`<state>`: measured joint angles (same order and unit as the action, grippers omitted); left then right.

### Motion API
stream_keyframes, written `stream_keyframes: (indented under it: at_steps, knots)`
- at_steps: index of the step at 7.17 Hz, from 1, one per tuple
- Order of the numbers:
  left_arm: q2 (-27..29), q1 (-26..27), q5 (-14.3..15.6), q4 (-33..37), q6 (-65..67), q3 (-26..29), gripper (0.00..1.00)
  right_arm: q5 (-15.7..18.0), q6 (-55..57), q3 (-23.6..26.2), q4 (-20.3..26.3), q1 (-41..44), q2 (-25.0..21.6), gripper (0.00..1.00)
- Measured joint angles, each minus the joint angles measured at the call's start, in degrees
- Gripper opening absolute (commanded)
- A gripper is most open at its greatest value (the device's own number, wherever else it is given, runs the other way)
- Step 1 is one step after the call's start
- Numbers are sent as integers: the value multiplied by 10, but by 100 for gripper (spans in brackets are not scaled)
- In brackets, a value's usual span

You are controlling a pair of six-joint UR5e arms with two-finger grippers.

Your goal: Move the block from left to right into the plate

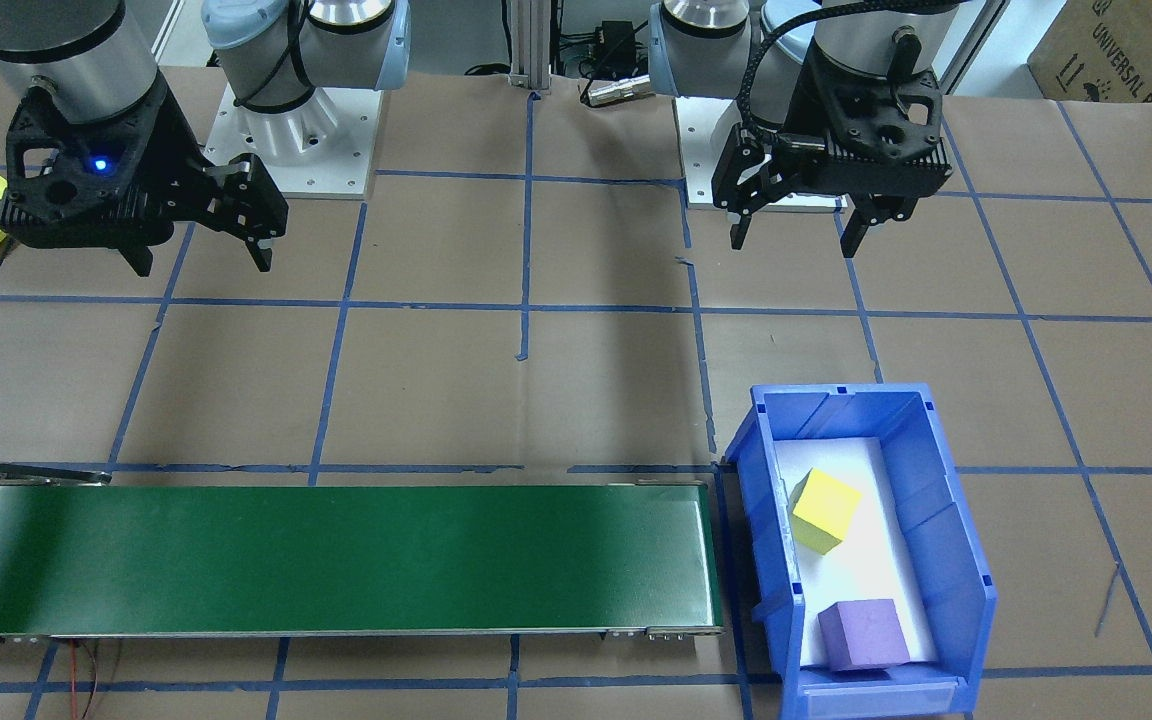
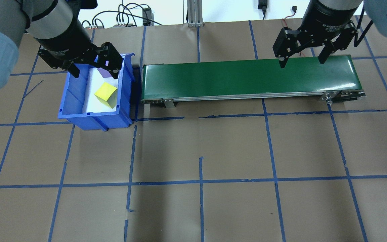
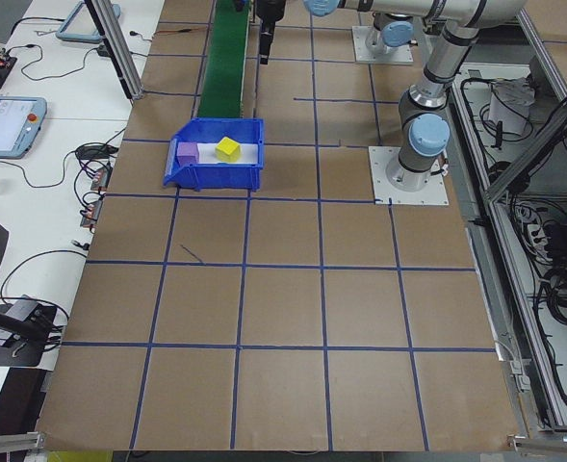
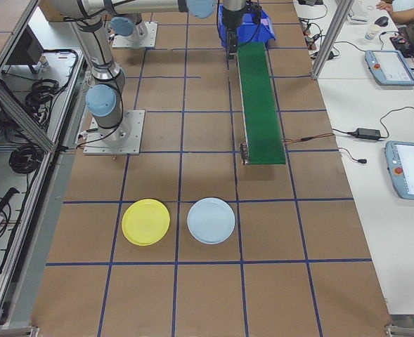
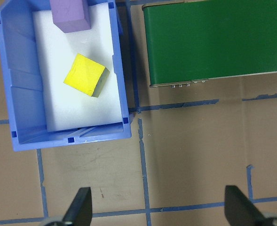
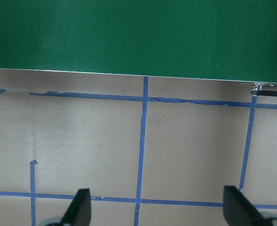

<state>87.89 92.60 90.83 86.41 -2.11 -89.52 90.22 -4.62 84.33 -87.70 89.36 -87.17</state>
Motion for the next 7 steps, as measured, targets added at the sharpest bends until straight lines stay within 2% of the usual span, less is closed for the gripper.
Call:
stream_keyframes:
  at_steps: [2,4,5,7]
  knots:
    - [-1,-11,0,1,-2,5,100,0,0,0,1,0,0,100]
    - [6,-52,-5,0,-11,9,100,0,-1,0,2,-1,0,100]
    - [33,-72,-7,-16,-23,15,100,0,-1,1,3,-1,0,100]
    - [153,-104,-10,-62,-49,84,100,0,-1,1,4,-1,0,100]
